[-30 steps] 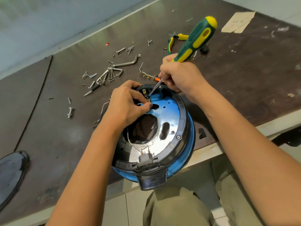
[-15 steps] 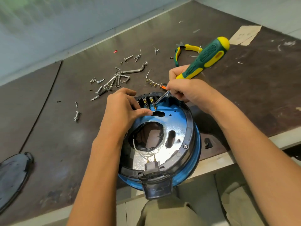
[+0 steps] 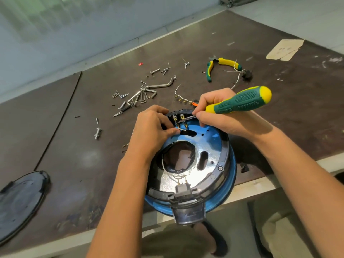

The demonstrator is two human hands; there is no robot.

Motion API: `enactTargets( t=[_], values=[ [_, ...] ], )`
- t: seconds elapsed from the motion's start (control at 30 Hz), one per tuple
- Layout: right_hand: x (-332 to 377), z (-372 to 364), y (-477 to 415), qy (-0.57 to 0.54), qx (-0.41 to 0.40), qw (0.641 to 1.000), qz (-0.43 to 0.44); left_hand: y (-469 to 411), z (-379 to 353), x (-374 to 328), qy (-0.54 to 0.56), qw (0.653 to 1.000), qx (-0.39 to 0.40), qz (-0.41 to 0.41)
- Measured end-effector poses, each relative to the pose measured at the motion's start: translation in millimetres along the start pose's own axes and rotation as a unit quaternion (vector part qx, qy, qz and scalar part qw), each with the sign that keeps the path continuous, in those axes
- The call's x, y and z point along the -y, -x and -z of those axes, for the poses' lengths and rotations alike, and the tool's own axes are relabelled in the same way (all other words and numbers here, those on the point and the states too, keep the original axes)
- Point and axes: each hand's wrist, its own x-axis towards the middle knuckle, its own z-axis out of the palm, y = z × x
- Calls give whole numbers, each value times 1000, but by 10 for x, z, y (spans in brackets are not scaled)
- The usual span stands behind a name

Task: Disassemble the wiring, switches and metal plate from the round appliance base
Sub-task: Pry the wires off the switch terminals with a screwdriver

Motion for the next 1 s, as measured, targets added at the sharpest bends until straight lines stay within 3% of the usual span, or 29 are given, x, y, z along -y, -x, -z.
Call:
enactTargets(
  t=[0.13, 0.63, 1.0],
  values=[
    [1, 2, 0, 7, -20, 1000, 0, -2, 6, 4, -1, 1000, 12, -8],
    [-27, 13, -32, 76, 27, 996, 31, -31, -15, 28, -20, 999, 44, -13],
    [9, -135, -118, 104, -37, 993, 35, -25, -4, 22, -11, 999, 41, -17]
  ],
)
